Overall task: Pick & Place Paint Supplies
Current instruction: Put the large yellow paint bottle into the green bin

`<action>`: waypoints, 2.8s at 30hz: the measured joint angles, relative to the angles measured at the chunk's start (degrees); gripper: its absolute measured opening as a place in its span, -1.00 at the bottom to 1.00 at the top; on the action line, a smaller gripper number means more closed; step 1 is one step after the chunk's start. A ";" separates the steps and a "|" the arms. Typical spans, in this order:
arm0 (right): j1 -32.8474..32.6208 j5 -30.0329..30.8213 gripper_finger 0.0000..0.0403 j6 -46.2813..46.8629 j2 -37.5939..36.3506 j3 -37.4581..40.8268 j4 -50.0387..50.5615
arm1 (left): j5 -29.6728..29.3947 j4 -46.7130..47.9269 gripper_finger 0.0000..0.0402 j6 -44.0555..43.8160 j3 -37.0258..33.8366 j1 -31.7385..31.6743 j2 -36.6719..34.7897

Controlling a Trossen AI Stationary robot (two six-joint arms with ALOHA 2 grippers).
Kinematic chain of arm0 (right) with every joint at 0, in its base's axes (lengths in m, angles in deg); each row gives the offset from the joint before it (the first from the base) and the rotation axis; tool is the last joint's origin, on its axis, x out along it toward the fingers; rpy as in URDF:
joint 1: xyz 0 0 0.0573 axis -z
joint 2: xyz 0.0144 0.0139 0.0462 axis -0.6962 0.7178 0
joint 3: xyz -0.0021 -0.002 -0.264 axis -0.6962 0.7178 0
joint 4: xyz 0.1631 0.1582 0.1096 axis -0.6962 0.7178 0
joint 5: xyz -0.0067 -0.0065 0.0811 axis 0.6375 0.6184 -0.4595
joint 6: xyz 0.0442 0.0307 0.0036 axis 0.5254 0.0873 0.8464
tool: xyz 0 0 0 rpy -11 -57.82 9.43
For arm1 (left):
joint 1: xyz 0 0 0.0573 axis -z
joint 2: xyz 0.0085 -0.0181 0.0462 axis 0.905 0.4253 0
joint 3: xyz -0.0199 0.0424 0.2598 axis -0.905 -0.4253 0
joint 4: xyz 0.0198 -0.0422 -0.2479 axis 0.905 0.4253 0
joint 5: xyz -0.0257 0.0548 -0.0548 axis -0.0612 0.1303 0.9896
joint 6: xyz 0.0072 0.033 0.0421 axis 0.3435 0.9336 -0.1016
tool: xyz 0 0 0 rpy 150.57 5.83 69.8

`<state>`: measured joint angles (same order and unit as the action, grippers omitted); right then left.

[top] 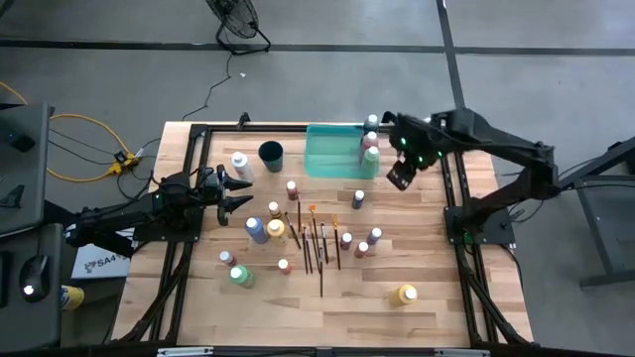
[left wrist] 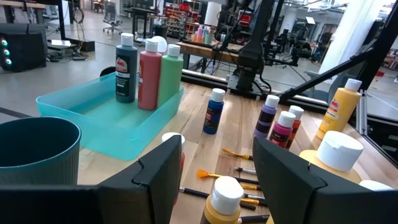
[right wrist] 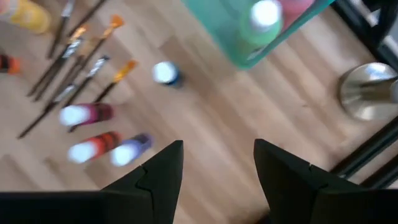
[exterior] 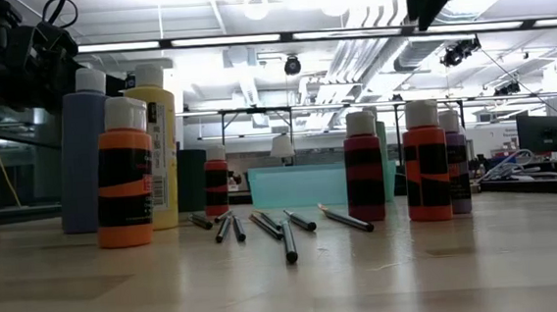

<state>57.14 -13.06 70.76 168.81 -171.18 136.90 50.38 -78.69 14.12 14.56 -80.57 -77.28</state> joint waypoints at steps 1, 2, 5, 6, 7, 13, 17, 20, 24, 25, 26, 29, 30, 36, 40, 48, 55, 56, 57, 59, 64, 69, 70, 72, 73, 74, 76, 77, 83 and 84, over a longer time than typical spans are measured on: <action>-1.96 0.13 -0.06 2.12 -0.34 0.00 0.09 | -0.01 0.00 -0.04 0.00 0.00 0.00 0.01; -3.97 0.38 -0.06 4.41 -0.56 0.00 0.10 | 0.01 -0.02 -0.04 0.00 -0.01 -0.01 -0.01; -10.29 1.54 -0.06 10.06 -0.68 0.00 0.20 | 0.00 0.00 -0.04 0.00 0.00 0.00 -0.01; -12.57 1.79 -0.06 11.72 -0.59 0.00 0.19 | 0.00 0.00 -0.04 0.01 -0.01 0.00 0.01; -14.73 2.06 -0.06 13.33 -0.34 0.00 0.20 | 0.01 0.00 -0.04 0.00 -0.01 0.01 0.00; -28.06 3.47 -0.06 23.02 2.05 0.00 0.20 | 0.01 0.00 -0.04 0.00 0.01 0.01 0.01; -35.67 3.31 -0.06 29.27 3.87 0.00 0.30 | 0.01 0.00 -0.04 0.00 0.01 0.00 0.00; -40.56 2.59 -0.06 35.21 5.19 0.00 0.50 | -0.01 0.00 -0.04 0.00 0.01 0.01 0.01; -46.30 0.97 -0.06 43.52 6.46 0.00 0.71 | 0.01 0.00 -0.04 0.00 -0.01 -0.01 0.00; -47.59 0.84 -0.06 45.40 6.86 0.00 0.64 | 0.01 0.00 -0.04 0.00 0.01 0.01 0.00; -48.78 0.82 -0.06 47.16 7.26 0.00 0.59 | 0.00 -0.01 -0.04 0.00 -0.01 0.00 0.00; -52.03 0.83 -0.06 51.69 8.42 0.00 0.65 | 0.01 0.00 -0.04 0.00 0.01 0.01 -0.01; -53.08 0.92 -0.06 52.93 8.90 0.00 0.63 | -0.01 0.00 -0.04 0.00 0.01 -0.01 -0.01; -56.41 0.78 -0.06 58.09 12.15 0.00 0.57 | -0.01 0.00 -0.04 0.00 0.01 -0.01 -0.01; -56.55 -1.72 -0.06 61.35 14.56 0.00 0.28 | 0.01 0.00 -0.04 0.00 0.01 0.01 -0.01; -56.48 -2.96 -0.06 65.70 17.04 0.00 -0.13 | 0.01 0.00 -0.04 0.00 -0.01 0.01 -0.01; -55.69 -3.20 -0.06 66.40 18.49 0.00 -2.56 | 0.00 0.00 -0.04 0.00 -0.01 0.01 0.00; -55.68 -3.19 -0.06 66.40 18.49 0.00 -3.39 | 0.01 0.00 -0.04 0.00 -0.01 0.00 -0.01; -55.70 -3.12 -0.06 66.42 18.49 0.00 -4.06 | 0.00 -0.01 -0.04 0.00 0.00 0.00 -0.01; -55.72 -3.01 -0.06 66.43 18.49 0.00 -5.00 | -0.01 0.00 -0.04 0.00 -0.01 0.00 0.00; -55.63 -3.25 -0.06 66.90 19.46 0.00 -4.45 | 0.00 0.00 -0.04 0.00 0.00 0.01 0.01; -55.61 -3.77 -0.06 66.90 21.13 0.00 -4.90 | 0.00 0.00 -0.04 0.00 0.00 0.01 0.01; -55.61 -4.39 -0.06 67.13 21.43 0.00 -4.97 | 0.01 -0.01 -0.04 0.00 -0.01 0.00 0.01; -55.61 -5.59 -0.06 68.00 22.10 0.00 -5.08 | 0.00 0.00 -0.04 0.00 0.00 0.01 0.01; -55.65 -6.32 -0.06 68.23 22.34 0.00 -5.07 | 0.01 0.00 -0.04 0.00 -0.01 -0.01 0.01; -55.81 -6.59 -0.06 68.30 22.45 0.00 -5.07 | 0.01 0.00 -0.04 0.00 -0.01 0.00 0.00; -56.06 -6.67 -0.06 68.34 22.62 0.00 -5.04 | -0.01 0.00 -0.04 0.00 -0.01 0.01 0.01; -56.06 -6.67 -0.06 68.39 22.70 0.00 -5.04 | 0.01 -0.02 -0.04 0.00 0.01 0.01 -0.01; -56.02 -6.56 -0.21 68.34 22.83 0.00 -4.88 | -0.01 0.00 -0.04 0.00 -0.01 0.00 0.00; -56.00 -6.38 -0.25 68.34 22.83 0.00 -4.81 | 0.00 -0.01 -0.04 0.00 -0.01 0.00 -0.01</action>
<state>1.14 -19.44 139.10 191.65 -171.18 132.09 50.38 -78.70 14.12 14.55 -80.57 -77.29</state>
